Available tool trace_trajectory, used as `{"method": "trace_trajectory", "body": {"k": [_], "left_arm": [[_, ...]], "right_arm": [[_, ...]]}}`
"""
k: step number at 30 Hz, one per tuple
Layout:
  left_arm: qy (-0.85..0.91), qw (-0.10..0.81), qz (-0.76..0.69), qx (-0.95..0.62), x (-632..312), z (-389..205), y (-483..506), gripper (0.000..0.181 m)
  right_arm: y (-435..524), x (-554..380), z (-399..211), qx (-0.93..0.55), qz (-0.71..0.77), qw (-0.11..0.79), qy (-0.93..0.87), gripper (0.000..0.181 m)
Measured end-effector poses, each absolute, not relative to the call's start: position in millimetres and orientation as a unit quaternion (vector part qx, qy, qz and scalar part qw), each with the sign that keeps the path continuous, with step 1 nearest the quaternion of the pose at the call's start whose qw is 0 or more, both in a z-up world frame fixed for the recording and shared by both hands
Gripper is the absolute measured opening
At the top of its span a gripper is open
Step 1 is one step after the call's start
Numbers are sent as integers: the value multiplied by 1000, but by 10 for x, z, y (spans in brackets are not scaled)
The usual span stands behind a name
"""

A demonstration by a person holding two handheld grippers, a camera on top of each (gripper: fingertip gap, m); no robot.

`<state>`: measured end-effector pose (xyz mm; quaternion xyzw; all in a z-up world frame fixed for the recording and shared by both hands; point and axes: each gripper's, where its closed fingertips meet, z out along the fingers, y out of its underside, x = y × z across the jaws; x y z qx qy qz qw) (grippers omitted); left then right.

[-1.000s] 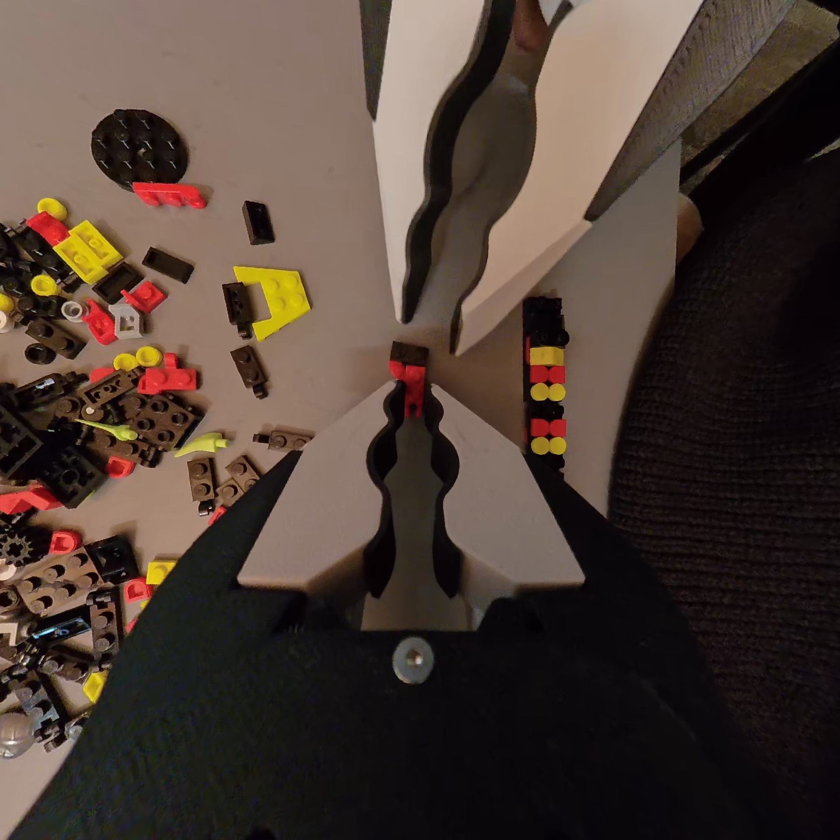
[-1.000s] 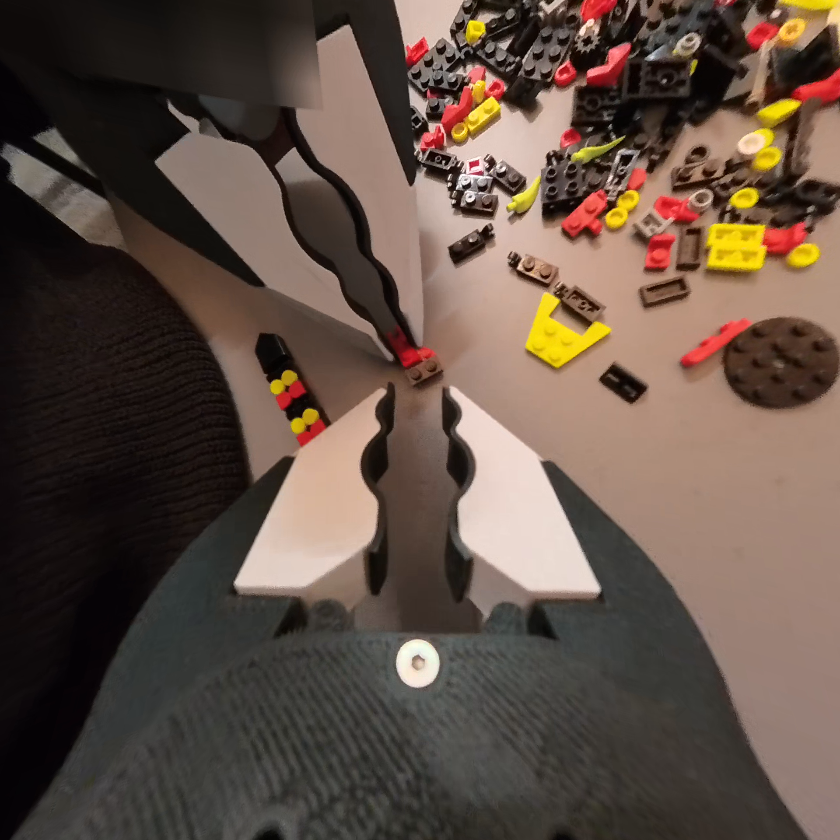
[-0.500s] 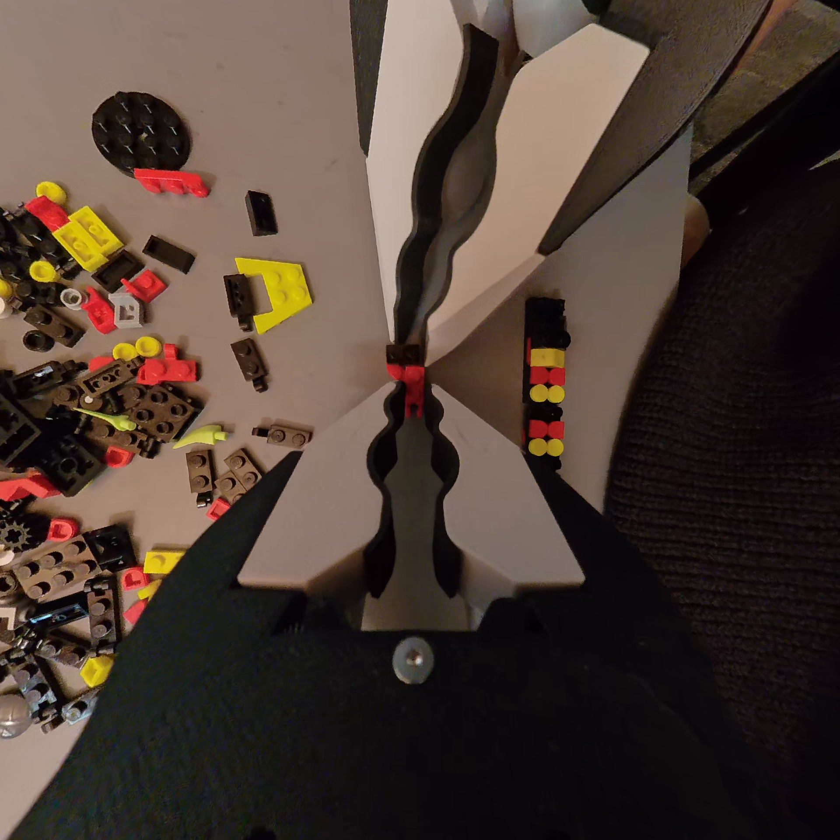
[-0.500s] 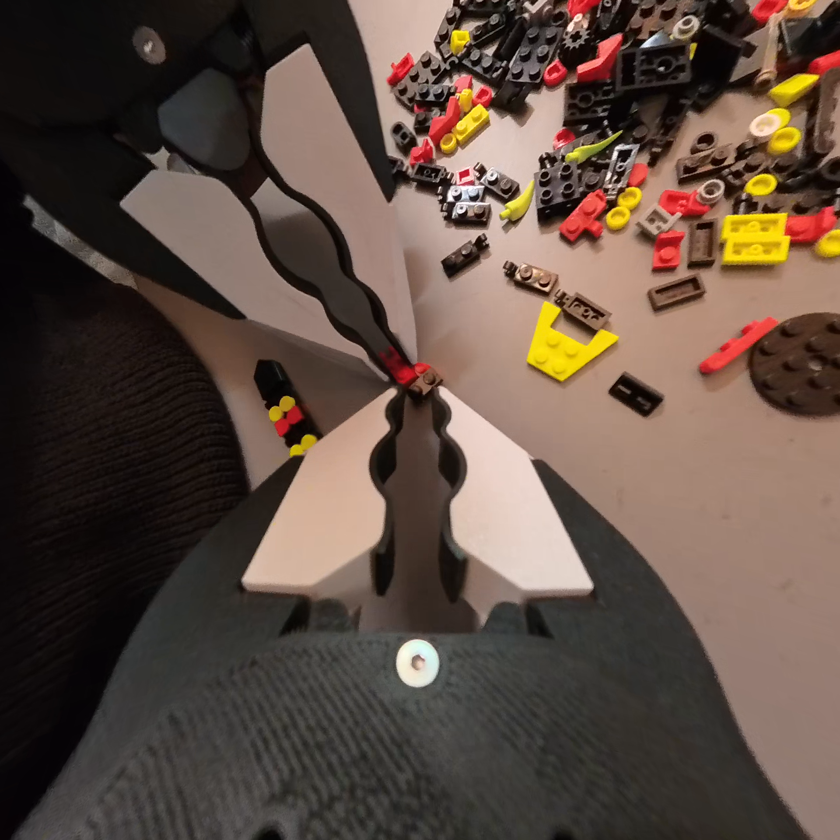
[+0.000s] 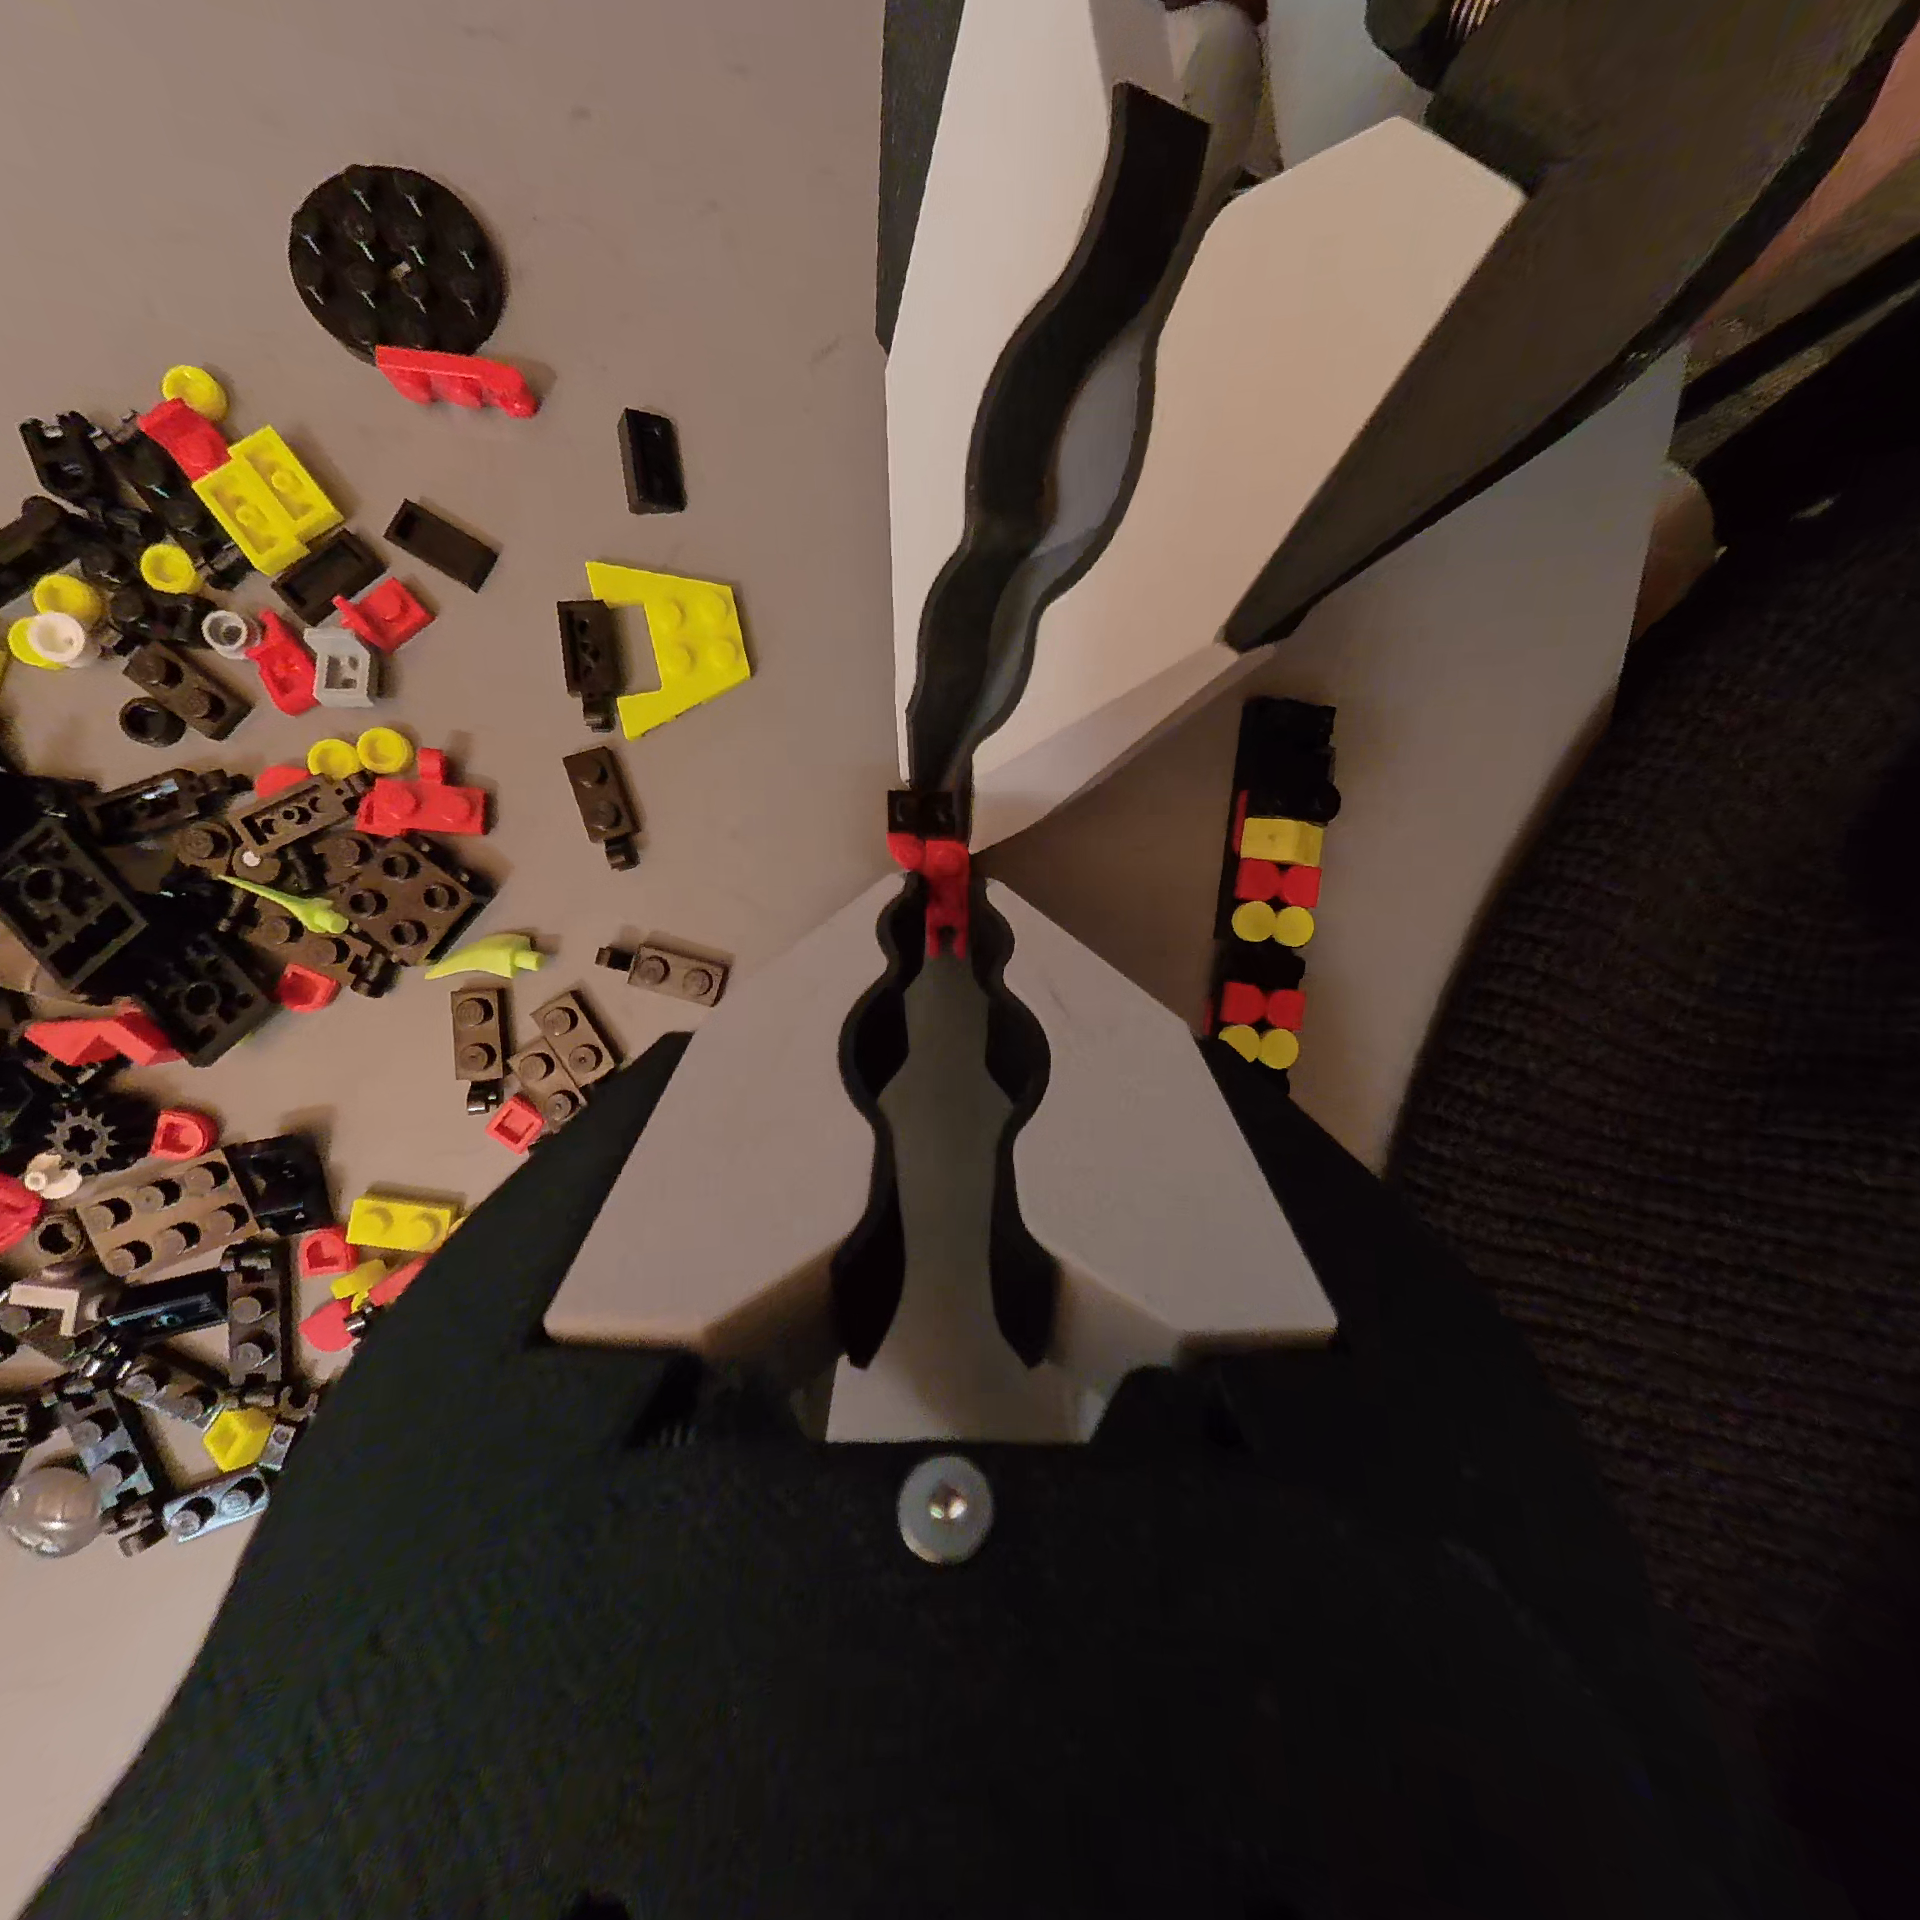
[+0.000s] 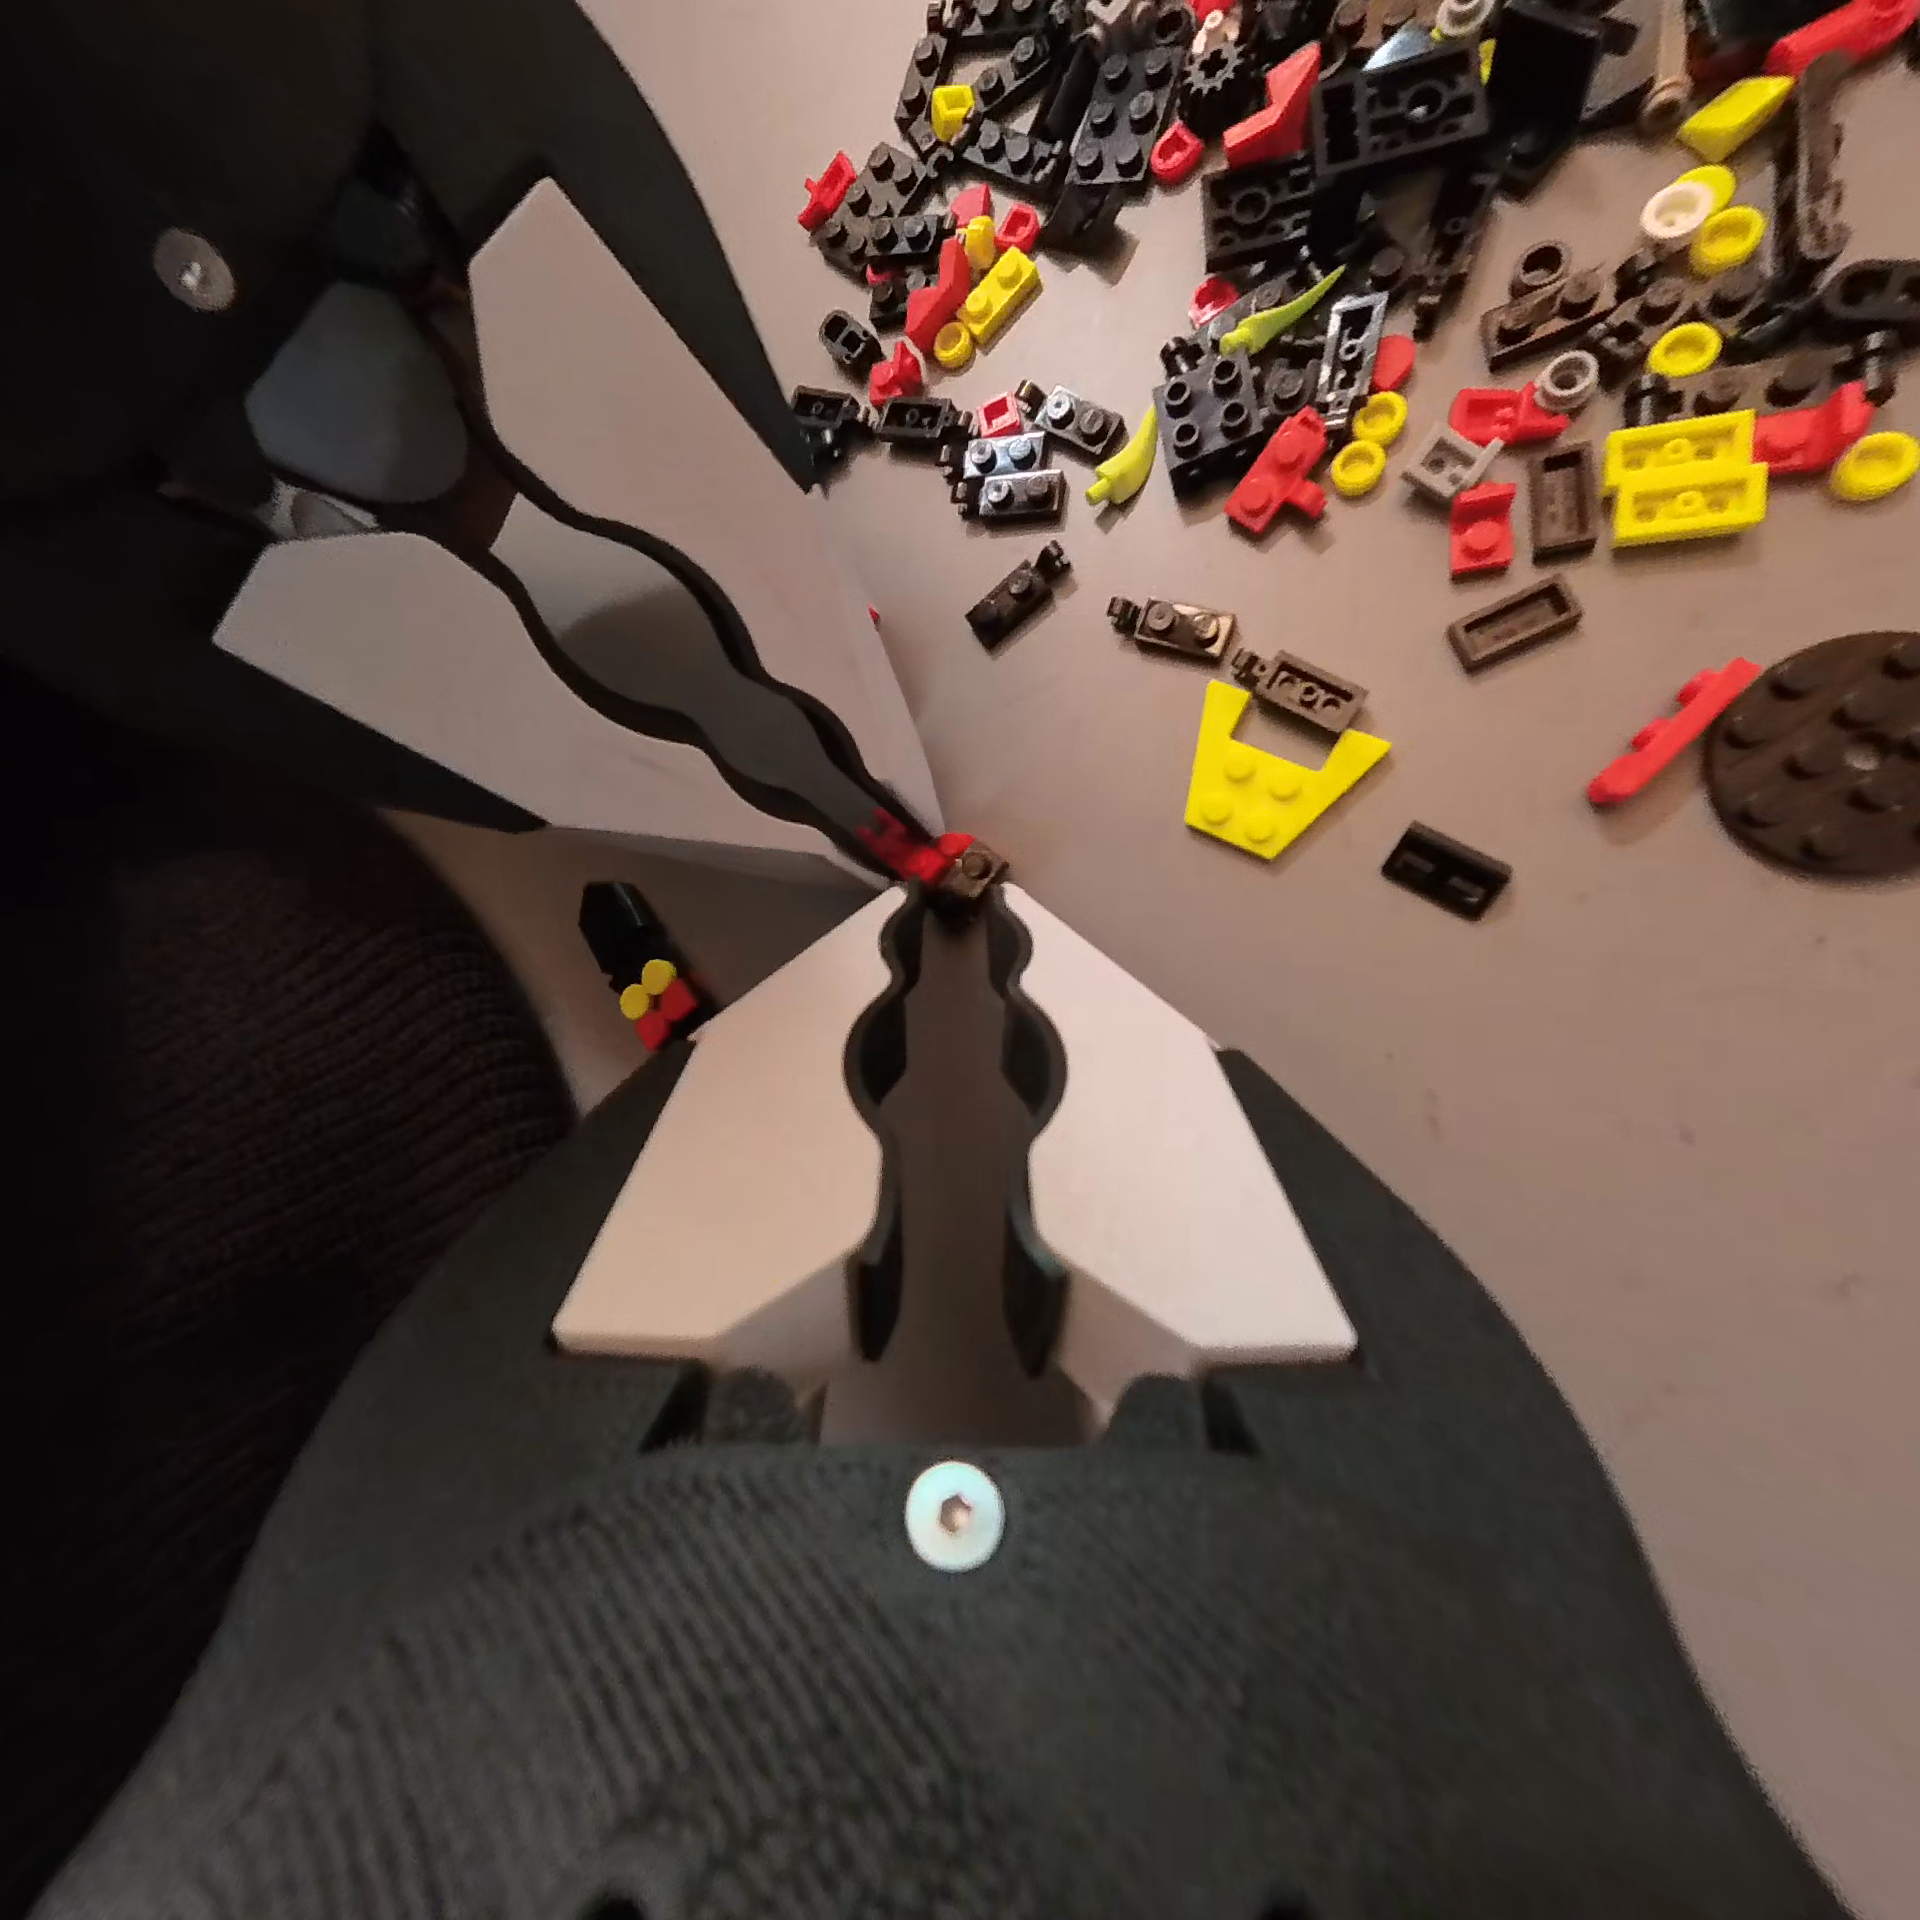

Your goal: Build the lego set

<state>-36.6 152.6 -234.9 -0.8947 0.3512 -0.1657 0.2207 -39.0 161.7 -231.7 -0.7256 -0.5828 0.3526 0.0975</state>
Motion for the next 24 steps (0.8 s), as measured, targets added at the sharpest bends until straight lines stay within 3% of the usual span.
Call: {"method": "trace_trajectory", "body": {"k": [24], "left_arm": [[338,217,-162,-901,-368,-2353,1538,5]], "right_arm": [[1737,-404,-2259,-735,347,132,-568,17]]}}
